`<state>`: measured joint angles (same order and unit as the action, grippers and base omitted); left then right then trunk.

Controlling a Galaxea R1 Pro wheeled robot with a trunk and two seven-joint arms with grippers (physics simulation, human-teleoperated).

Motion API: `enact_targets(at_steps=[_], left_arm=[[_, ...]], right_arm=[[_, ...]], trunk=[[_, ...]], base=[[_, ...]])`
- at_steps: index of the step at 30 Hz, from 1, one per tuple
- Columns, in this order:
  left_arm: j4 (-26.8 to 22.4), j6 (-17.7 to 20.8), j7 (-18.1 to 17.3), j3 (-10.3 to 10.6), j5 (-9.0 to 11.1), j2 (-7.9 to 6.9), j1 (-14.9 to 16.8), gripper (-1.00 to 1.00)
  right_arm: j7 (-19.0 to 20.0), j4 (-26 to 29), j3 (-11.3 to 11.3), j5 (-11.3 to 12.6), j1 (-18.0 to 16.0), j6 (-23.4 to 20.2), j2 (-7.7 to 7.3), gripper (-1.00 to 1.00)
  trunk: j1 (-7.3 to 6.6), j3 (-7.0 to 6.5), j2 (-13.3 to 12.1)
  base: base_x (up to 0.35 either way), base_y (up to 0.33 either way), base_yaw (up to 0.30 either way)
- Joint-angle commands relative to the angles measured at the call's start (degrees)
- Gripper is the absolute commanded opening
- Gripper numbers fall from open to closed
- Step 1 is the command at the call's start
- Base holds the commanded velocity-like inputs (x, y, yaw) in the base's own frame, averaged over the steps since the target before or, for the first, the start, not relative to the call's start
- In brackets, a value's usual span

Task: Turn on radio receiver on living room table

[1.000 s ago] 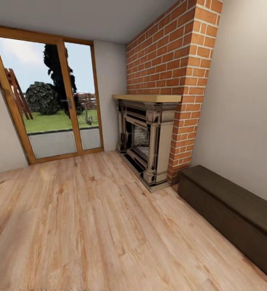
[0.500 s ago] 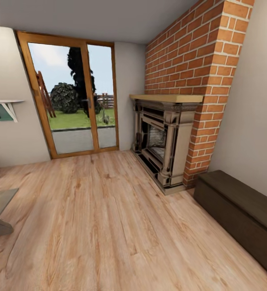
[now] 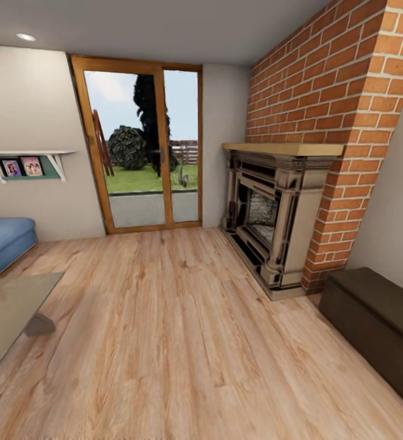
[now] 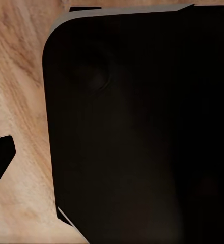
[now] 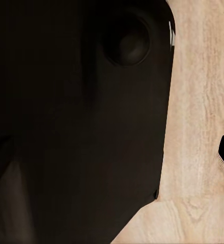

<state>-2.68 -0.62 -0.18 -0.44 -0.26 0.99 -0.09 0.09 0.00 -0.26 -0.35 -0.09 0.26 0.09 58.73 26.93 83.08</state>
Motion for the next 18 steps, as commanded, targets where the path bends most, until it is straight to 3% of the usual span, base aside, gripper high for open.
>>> enact_targets(at_steps=[1,9,18], left_arm=[[0.0,0.0,0.0,0.0,0.0,-0.01,0.0,1.00],[0.0,0.0,0.0,0.0,0.0,0.00,0.0,1.00],[0.0,0.0,0.0,0.1,0.2,-0.07,0.0,1.00]], right_arm=[[0.0,0.0,0.0,0.0,0.0,0.0,0.00,1.00],[0.0,0.0,0.0,0.0,0.0,0.0,0.00,1.00],[0.1,0.0,0.0,0.0,0.0,0.0,-0.01,1.00]], trunk=[[0.00,0.00,0.0],[0.00,0.00,0.0],[0.00,0.00,0.0]], base=[[0.000,0.000,0.269],[0.000,0.000,0.246],[0.067,0.000,0.031]])
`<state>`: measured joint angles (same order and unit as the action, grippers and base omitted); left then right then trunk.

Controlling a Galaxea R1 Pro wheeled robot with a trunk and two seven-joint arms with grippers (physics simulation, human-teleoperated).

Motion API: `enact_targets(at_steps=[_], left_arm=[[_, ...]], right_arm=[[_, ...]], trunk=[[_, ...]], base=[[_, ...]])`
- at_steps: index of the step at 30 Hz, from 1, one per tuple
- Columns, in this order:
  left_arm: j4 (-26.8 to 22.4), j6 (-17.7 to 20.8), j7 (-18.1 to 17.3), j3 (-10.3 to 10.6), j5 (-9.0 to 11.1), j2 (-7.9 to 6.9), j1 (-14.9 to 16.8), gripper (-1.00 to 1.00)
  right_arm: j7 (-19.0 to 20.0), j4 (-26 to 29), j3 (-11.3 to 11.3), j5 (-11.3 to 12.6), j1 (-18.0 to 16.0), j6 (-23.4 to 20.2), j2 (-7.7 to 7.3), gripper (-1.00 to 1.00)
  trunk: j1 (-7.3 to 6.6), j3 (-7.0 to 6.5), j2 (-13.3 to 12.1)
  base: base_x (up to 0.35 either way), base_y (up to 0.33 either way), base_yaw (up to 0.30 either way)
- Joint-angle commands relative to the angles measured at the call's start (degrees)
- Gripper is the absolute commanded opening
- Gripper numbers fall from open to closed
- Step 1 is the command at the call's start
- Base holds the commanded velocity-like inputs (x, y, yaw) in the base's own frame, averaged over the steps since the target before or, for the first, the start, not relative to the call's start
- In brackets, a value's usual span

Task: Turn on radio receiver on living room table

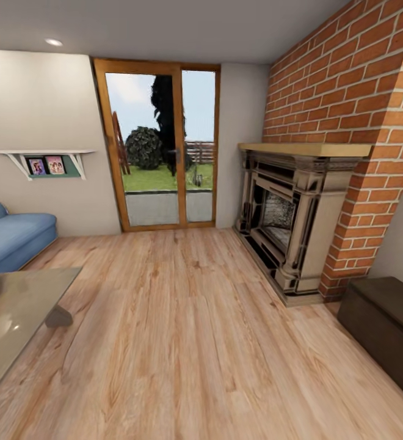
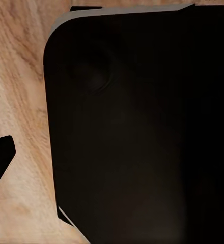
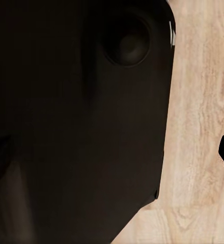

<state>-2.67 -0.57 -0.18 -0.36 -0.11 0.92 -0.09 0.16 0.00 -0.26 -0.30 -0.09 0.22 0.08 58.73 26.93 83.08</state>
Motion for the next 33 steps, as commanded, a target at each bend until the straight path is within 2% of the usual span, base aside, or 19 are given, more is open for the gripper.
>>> enact_targets(at_steps=[1,33], left_arm=[[0.0,0.0,0.0,0.0,0.0,0.01,0.0,1.00],[0.0,0.0,0.0,0.1,0.1,0.02,0.0,1.00]], right_arm=[[0.0,0.0,0.0,0.0,0.0,0.0,0.00,1.00],[-0.1,0.0,0.1,0.0,0.0,0.6,-0.04,1.00]], trunk=[[0.00,0.00,0.0],[0.00,0.00,0.0]], base=[[0.267,0.000,0.001],[0.320,0.000,0.013]])
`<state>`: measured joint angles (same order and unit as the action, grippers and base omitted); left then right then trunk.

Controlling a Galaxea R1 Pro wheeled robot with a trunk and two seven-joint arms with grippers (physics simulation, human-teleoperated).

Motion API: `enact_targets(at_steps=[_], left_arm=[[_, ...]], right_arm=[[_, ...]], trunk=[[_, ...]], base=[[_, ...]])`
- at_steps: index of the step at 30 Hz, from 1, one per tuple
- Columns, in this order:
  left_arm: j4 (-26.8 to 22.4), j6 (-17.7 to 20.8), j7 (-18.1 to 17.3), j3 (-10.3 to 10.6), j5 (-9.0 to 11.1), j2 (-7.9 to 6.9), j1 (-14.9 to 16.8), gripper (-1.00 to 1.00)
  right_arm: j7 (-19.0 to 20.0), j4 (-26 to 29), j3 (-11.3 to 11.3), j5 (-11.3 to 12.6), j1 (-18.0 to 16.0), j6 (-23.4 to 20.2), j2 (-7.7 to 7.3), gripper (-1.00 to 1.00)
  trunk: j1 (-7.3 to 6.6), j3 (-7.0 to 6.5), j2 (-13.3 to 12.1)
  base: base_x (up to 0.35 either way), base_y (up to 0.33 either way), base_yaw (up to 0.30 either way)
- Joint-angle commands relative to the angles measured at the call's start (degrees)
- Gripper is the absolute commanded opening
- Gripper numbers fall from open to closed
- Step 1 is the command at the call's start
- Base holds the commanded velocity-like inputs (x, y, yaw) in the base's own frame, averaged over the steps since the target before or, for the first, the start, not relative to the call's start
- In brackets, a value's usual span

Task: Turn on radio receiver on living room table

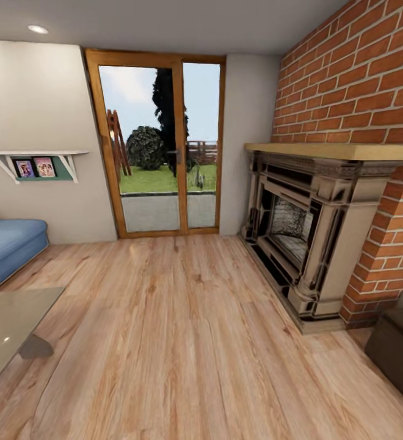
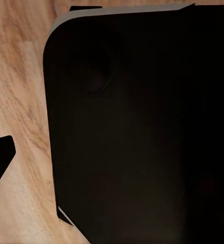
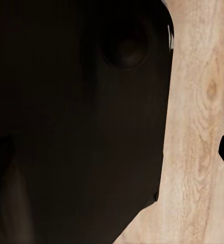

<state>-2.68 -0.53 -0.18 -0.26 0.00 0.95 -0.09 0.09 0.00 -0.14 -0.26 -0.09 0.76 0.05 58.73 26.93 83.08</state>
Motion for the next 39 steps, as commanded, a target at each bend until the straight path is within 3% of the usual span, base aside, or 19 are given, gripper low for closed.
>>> enact_targets(at_steps=[1,31,39], left_arm=[[0.0,0.0,0.0,0.0,0.0,0.00,0.0,1.00],[0.0,0.0,0.0,0.0,0.0,-0.07,0.0,1.00],[0.0,0.0,0.0,0.0,0.0,0.00,0.0,1.00]], right_arm=[[0.0,0.0,0.0,0.0,0.0,0.2,-0.01,1.00],[0.0,0.0,0.0,0.1,0.0,1.2,0.00,1.00],[0.0,0.0,0.0,0.2,0.0,1.1,-0.05,1.00]], trunk=[[0.00,0.00,0.0],[0.00,0.00,0.0],[0.00,0.00,0.0]], base=[[0.324,0.000,0.192],[0.324,0.000,0.263],[0.324,0.000,0.050]])
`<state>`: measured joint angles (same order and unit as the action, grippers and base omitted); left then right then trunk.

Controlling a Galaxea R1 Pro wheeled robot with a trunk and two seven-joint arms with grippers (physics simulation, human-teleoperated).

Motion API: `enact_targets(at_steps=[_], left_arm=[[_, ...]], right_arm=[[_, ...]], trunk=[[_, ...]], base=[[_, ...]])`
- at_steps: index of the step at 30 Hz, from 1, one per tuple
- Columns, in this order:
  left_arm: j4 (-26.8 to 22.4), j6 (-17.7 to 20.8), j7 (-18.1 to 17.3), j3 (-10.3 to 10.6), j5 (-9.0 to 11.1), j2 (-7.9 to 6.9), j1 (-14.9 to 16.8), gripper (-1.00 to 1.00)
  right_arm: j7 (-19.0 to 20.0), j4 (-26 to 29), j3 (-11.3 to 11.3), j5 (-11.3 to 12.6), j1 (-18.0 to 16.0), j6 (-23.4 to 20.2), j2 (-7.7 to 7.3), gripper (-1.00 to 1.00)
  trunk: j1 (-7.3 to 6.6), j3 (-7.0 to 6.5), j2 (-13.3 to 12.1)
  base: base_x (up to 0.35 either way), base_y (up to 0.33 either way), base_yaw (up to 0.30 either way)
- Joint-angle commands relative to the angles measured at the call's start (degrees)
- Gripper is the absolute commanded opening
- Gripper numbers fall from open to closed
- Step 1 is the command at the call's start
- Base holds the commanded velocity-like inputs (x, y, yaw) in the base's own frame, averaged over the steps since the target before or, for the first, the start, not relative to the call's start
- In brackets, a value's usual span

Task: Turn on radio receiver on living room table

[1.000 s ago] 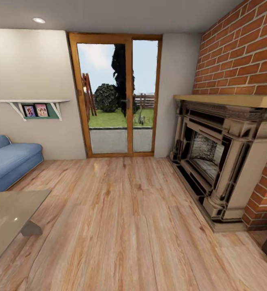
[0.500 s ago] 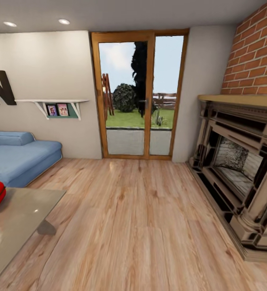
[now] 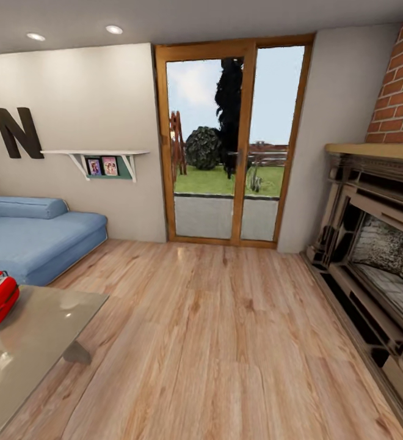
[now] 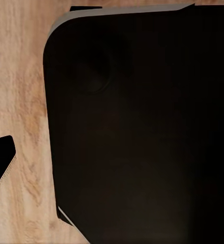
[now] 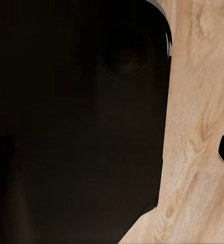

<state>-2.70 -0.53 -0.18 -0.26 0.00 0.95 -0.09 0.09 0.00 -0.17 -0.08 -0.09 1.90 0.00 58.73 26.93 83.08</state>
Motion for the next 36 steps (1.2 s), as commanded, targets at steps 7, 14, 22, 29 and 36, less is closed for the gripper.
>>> enact_targets(at_steps=[7,14,22,29,36], left_arm=[[0.0,0.0,0.0,0.0,0.0,0.02,0.0,1.00],[0.0,0.0,0.0,0.0,0.0,0.02,0.0,1.00],[0.0,0.0,0.0,0.0,0.0,0.02,0.0,1.00],[0.0,0.0,0.0,0.0,0.0,-0.02,0.0,1.00],[0.0,0.0,0.0,0.0,0.0,0.01,0.0,1.00]], right_arm=[[0.0,0.0,0.0,0.0,0.0,0.0,0.00,1.00],[0.0,0.0,0.0,0.0,0.0,0.0,0.00,1.00],[0.0,0.0,0.0,0.1,0.0,0.0,0.00,1.00],[0.0,0.0,0.1,0.2,0.0,0.0,0.00,1.00],[0.0,0.0,0.1,0.2,0.0,0.0,0.00,1.00]], trunk=[[0.00,0.00,0.0],[0.00,0.00,0.0],[0.00,0.00,0.0],[0.00,0.00,0.0],[0.00,0.00,0.0]], base=[[0.324,0.000,0.003],[0.324,0.000,0.000],[0.324,0.000,0.000],[0.324,0.000,0.000],[0.324,0.000,0.000]])
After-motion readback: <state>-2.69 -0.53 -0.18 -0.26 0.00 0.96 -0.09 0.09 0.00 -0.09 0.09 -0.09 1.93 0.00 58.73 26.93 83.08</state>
